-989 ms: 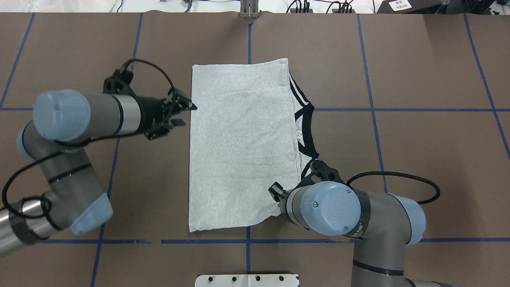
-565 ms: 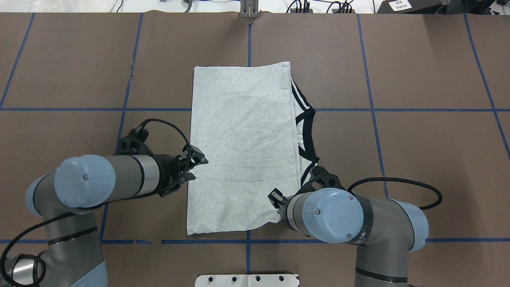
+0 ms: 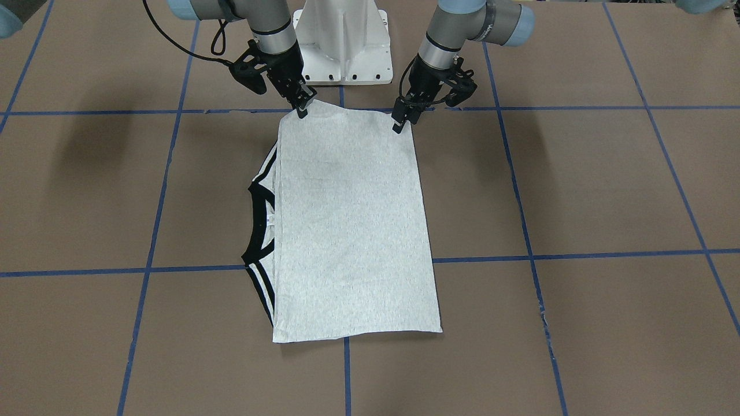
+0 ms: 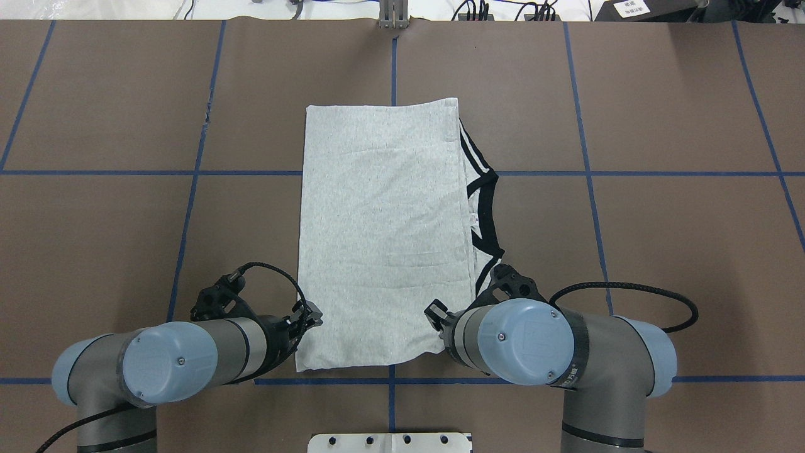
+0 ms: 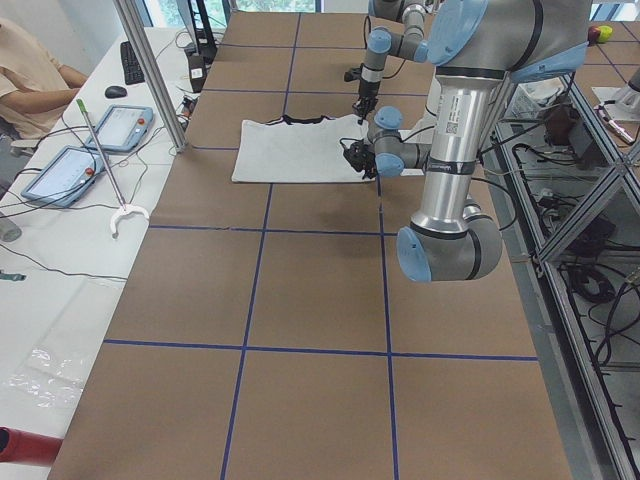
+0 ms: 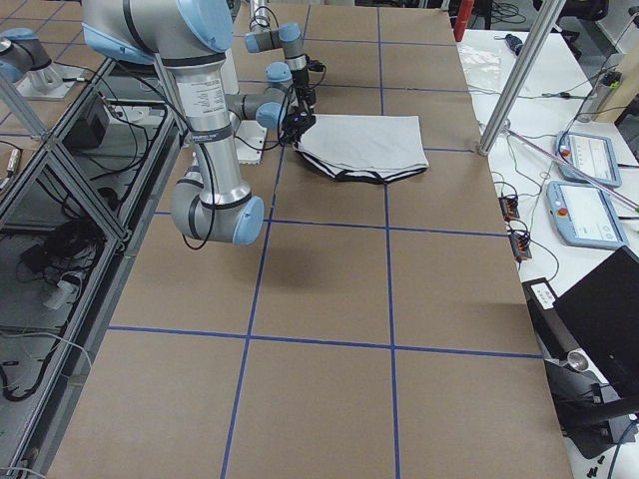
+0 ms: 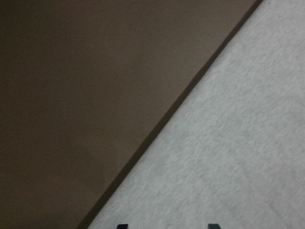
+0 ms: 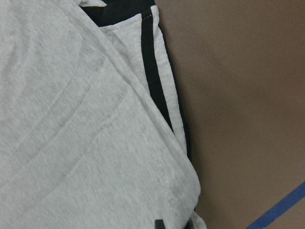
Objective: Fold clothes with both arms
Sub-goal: 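Grasp the near edge of the shirt with both grippers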
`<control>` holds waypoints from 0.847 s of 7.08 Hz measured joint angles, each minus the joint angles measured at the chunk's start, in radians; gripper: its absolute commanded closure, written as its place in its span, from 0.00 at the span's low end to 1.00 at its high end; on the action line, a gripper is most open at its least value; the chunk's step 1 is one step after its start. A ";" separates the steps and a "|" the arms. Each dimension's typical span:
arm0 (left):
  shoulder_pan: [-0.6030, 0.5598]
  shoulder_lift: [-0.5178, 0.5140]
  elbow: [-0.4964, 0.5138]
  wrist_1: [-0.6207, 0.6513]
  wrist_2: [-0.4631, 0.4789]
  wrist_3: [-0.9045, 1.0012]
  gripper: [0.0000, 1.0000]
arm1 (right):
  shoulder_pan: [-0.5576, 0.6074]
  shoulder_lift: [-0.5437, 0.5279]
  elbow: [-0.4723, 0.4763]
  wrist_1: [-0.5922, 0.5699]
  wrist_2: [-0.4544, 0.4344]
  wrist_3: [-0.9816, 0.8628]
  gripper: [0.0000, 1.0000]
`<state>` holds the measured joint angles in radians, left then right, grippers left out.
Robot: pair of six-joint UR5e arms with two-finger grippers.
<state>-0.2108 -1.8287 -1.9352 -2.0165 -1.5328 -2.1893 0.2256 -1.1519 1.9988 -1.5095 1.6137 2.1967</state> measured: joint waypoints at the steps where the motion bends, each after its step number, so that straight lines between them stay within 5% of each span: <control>1: 0.014 0.000 -0.002 0.015 0.000 -0.004 0.31 | 0.000 0.000 0.000 0.000 0.000 0.000 1.00; 3: 0.030 0.001 -0.004 0.045 -0.003 -0.008 0.33 | 0.000 0.001 0.000 0.000 0.000 0.000 1.00; 4: 0.037 0.001 -0.005 0.050 -0.003 -0.013 0.46 | 0.000 0.001 0.001 0.000 0.000 0.000 1.00; 6: 0.050 0.001 -0.005 0.053 -0.004 -0.039 1.00 | 0.000 0.001 0.001 0.000 0.000 0.000 1.00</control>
<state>-0.1612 -1.8275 -1.9404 -1.9638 -1.5367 -2.2286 0.2255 -1.1505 2.0001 -1.5094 1.6137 2.1967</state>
